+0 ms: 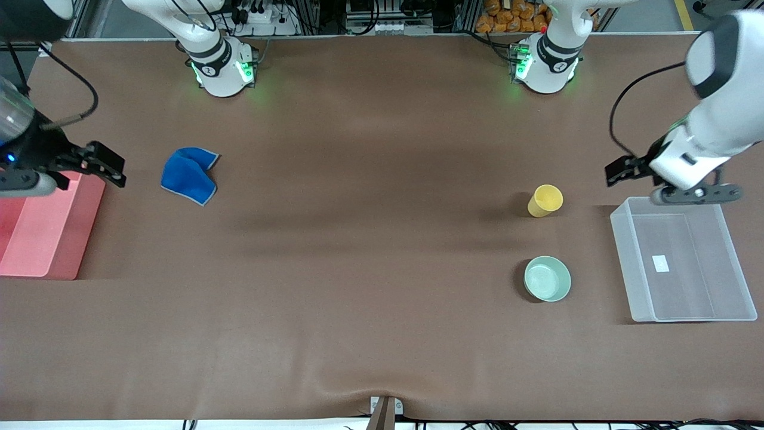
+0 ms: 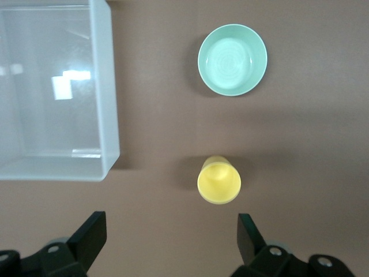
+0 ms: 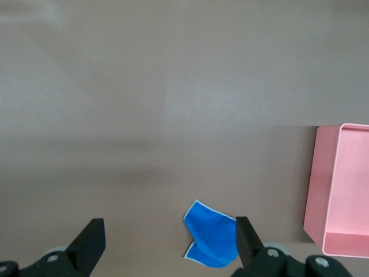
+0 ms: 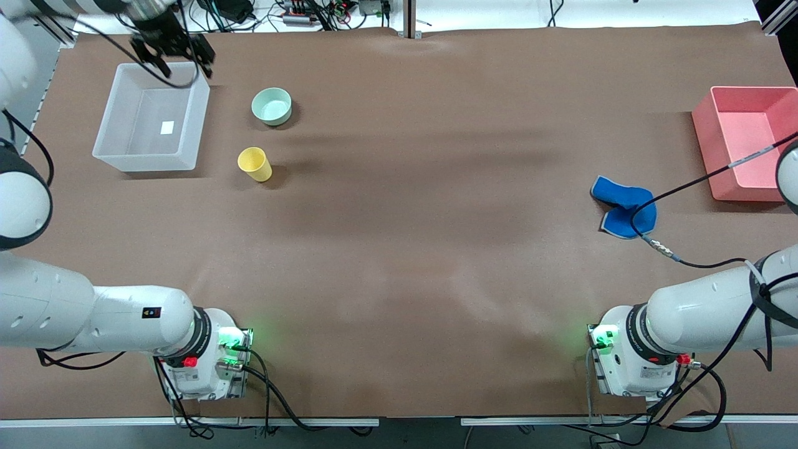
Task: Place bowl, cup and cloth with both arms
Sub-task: 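Reach the right gripper to the blue cloth while the left gripper reaches the bowl, then grasp the blue cloth with the right gripper while the left gripper lowers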
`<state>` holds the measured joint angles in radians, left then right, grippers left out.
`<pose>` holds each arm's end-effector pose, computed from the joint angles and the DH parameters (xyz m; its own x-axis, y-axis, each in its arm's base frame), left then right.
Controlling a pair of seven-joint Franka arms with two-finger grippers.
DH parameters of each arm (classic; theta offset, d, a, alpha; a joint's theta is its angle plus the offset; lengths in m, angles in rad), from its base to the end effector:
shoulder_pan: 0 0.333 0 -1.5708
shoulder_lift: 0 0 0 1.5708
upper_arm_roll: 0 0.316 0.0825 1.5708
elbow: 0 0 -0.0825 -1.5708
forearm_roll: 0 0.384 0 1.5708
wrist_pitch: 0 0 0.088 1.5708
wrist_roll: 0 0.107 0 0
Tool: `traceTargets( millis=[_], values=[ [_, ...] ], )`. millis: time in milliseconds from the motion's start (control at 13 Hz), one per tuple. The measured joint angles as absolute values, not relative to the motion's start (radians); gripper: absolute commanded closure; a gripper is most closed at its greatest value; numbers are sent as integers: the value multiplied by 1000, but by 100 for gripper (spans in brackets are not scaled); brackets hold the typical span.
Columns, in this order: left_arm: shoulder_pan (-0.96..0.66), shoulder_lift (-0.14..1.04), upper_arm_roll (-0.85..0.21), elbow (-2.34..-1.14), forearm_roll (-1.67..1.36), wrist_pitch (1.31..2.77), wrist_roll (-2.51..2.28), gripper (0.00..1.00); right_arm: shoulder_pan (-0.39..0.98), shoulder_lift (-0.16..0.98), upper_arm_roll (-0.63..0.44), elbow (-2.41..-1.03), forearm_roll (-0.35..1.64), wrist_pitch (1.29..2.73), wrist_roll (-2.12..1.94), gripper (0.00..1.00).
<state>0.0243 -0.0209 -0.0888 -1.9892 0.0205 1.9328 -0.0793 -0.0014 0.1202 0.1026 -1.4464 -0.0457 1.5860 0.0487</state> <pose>0.5450 -0.0340 0.4680 0.9994 0.0076 -0.0339 0.0069 -0.9997 -0.0235 0.5912 0.0512 0.6161 0.9984 0.0522 0.0216 0.0515 -0.9981 0.0324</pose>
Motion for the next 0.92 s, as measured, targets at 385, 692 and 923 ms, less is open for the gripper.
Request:
traceTargets(
  millis=[385,692,923],
  values=[
    [25,10,-94,-2261,20,2292,-79,0,-35,217,85,-1484,-48,1587,49,0],
    [25,69,-95,-2304,21,2376,-79,0,-94,276,82,-1597,-48,1590,28,0],
    [25,95,-97,-2355,21,2432,-79,0,-100,268,82,-1743,-48,1631,4,0]
  ],
)
